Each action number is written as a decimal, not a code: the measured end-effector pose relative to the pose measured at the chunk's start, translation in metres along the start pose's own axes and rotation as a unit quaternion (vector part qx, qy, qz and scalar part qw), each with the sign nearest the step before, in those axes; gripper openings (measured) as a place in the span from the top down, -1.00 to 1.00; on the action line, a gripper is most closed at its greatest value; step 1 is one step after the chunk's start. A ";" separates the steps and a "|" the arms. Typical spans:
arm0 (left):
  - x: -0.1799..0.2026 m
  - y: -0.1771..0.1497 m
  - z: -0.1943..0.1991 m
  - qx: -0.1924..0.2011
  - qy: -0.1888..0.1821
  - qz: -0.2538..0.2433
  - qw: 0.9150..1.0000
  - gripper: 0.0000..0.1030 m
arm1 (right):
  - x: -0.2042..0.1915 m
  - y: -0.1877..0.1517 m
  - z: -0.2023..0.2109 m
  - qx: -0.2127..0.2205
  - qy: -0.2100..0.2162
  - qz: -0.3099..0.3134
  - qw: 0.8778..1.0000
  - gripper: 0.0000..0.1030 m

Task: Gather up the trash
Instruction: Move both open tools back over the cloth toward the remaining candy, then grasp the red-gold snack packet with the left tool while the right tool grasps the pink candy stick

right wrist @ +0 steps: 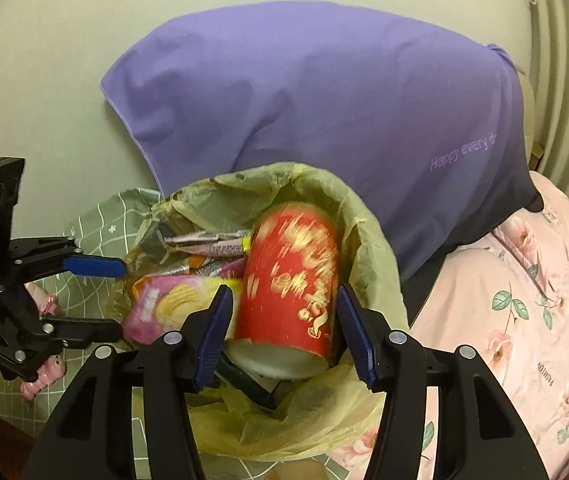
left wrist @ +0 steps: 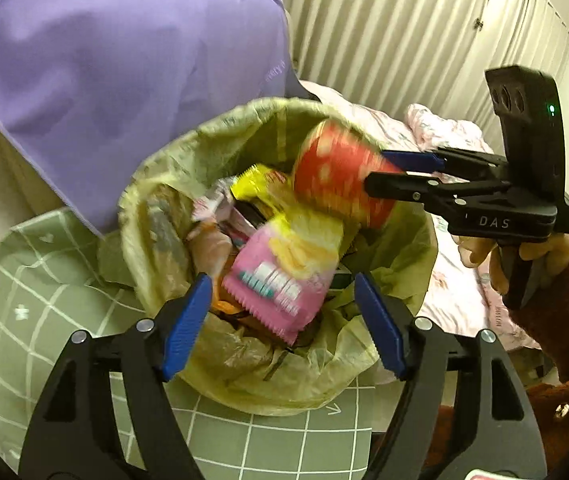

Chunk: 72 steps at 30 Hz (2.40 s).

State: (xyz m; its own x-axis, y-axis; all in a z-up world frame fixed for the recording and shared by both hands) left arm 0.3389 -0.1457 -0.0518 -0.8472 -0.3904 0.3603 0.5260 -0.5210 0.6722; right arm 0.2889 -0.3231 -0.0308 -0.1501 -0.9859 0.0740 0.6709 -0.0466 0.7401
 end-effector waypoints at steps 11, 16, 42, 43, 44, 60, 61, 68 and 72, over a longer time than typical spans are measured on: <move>0.007 -0.010 0.060 0.080 0.115 0.064 0.988 -0.41 | -0.006 0.000 0.035 0.052 0.017 -0.003 0.999 -0.01; 0.015 -0.037 0.085 0.096 0.158 0.093 0.978 -0.41 | -0.032 -0.009 0.049 0.063 0.048 0.013 0.997 -0.01; -0.032 -0.296 0.239 0.226 0.283 0.389 0.847 -0.53 | -0.218 -0.073 0.039 -0.026 0.235 0.176 0.956 -0.01; -0.033 -0.295 0.234 0.221 0.277 0.392 0.849 -0.53 | -0.221 -0.074 0.037 -0.029 0.239 0.179 0.954 -0.01; -0.035 -0.292 0.226 0.213 0.270 0.394 0.852 -0.53 | -0.225 -0.075 0.033 -0.033 0.240 0.183 0.953 -0.01; -0.081 -0.265 0.155 0.114 0.301 0.412 0.852 0.11 | -0.238 -0.086 0.005 -0.031 0.176 0.225 0.958 -0.01; -0.078 -0.266 0.160 0.127 0.290 0.417 0.852 0.17 | -0.242 -0.086 0.005 -0.031 0.177 0.231 0.956 -0.01; -0.050 -0.280 0.207 0.148 0.320 0.413 0.840 0.22 | -0.306 -0.081 0.003 -0.031 0.263 0.293 0.919 -0.01; -0.035 -0.289 0.232 0.137 0.354 0.409 0.830 0.22 | -0.352 -0.076 -0.015 -0.050 0.296 0.319 0.899 -0.01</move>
State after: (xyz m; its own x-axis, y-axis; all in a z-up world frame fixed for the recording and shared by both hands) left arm 0.1992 0.1945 -0.1088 0.0909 -0.9269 0.3640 0.7848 0.2917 0.5468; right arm 0.3016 0.0248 -0.1226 0.6813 -0.7286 0.0712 0.5502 0.5738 0.6067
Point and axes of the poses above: each gripper's, at about its wrist camera, not at the fingertips, and z roughly against the way its jaws point, x to its right, y to its top, the point moved 6 cm from there along -z, roughly the way its jaws point, and after that the axes turned 14 degrees about -y, right-handed, at the moved point
